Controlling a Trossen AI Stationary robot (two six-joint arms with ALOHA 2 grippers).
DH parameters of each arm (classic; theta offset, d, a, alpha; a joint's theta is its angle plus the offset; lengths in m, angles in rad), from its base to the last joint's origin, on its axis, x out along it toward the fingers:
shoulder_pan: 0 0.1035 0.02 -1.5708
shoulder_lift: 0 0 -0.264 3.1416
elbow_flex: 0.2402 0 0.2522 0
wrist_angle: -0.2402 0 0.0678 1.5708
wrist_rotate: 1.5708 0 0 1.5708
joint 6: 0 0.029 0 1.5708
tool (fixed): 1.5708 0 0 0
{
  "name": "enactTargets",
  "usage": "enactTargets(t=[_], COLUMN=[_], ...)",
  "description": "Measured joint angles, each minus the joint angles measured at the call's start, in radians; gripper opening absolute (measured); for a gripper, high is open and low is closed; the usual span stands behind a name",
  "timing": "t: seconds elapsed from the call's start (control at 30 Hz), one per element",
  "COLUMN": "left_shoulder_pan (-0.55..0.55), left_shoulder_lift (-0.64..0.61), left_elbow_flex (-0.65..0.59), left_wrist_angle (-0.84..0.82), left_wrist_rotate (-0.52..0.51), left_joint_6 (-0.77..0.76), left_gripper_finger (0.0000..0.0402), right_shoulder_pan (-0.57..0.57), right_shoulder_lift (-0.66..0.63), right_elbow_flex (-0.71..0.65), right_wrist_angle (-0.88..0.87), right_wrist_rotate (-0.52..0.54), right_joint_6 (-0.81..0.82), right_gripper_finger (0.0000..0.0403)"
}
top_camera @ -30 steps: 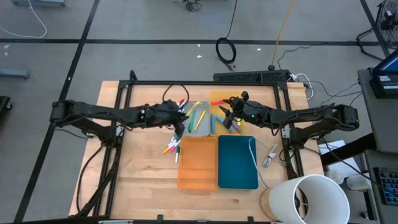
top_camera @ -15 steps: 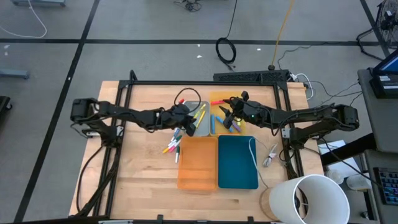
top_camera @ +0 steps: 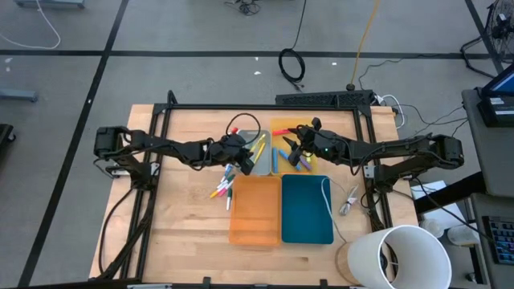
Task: Pick & Place Markers
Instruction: Put the yellow pen into the gray bin, then put the white and black highlighter pen into the blue bin
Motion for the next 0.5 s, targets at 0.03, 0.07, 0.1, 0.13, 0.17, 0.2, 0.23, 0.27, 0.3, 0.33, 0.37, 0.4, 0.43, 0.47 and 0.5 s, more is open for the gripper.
enactTargets(t=[0.03, 0.07, 0.1, 0.13, 0.17, 0.2, 0.23, 0.27, 0.3, 0.33, 0.37, 0.4, 0.43, 0.47, 0.5], left_shoulder_pan=[0.000, -0.001, -0.001, -0.002, -0.002, -0.001, -0.001, -0.001, -0.001, 0.000, 0.000, 0.002, 0.004, 0.005, 0.006], left_shoulder_lift=[0.000, 0.000, 0.001, 0.001, 0.001, 0.001, 0.001, 0.001, 0.001, 0.001, 0.001, -0.004, -0.019, -0.031, -0.044], left_elbow_flex=[0.000, 0.000, 0.000, 0.000, 0.000, 0.000, 0.000, 0.000, 0.000, 0.000, 0.000, 0.000, 0.000, -0.001, 0.003], left_wrist_angle=[0.000, -0.004, -0.005, -0.001, 0.003, 0.002, -0.001, -0.002, -0.001, -0.001, -0.001, -0.007, -0.027, -0.040, -0.048], left_wrist_rotate=[0.000, 0.004, 0.015, 0.031, 0.042, 0.046, 0.045, 0.045, 0.045, 0.045, 0.047, 0.060, 0.078, 0.092, 0.105], left_joint_6=[0.011, 0.023, 0.031, 0.036, 0.038, 0.038, 0.037, 0.037, 0.037, 0.039, 0.050, 0.071, 0.100, 0.130, 0.153], left_gripper_finger=[0.0064, 0.0068, 0.0074, 0.0083, 0.0095, 0.0109, 0.0124, 0.0141, 0.0158, 0.0175, 0.0191, 0.0206, 0.0219, 0.0231, 0.0242], right_shoulder_pan=[0.000, 0.000, 0.000, 0.000, 0.000, 0.000, 0.000, 0.000, 0.000, 0.000, 0.000, 0.000, 0.000, 0.000, 0.000], right_shoulder_lift=[0.000, 0.000, 0.000, 0.000, 0.000, 0.000, 0.000, 0.000, 0.000, 0.000, 0.000, 0.000, 0.000, 0.000, 0.000], right_elbow_flex=[0.000, 0.000, 0.000, 0.000, 0.000, 0.000, 0.000, 0.000, 0.000, 0.000, 0.000, 0.000, 0.000, 0.000, 0.000], right_wrist_angle=[-0.001, -0.001, 0.000, -0.001, -0.001, -0.001, 0.000, 0.000, -0.001, 0.000, 0.000, 0.000, -0.001, -0.001, -0.002], right_wrist_rotate=[0.000, 0.000, 0.000, 0.000, 0.000, 0.000, 0.000, 0.000, 0.000, 0.000, 0.000, 0.000, 0.000, 0.000, 0.000], right_joint_6=[0.000, 0.000, 0.000, 0.000, 0.000, 0.000, 0.000, 0.000, 0.000, 0.000, 0.000, 0.000, 0.000, 0.000, 0.000], right_gripper_finger=[0.0155, 0.0155, 0.0155, 0.0155, 0.0155, 0.0155, 0.0155, 0.0155, 0.0155, 0.0155, 0.0155, 0.0155, 0.0155, 0.0155, 0.0155])
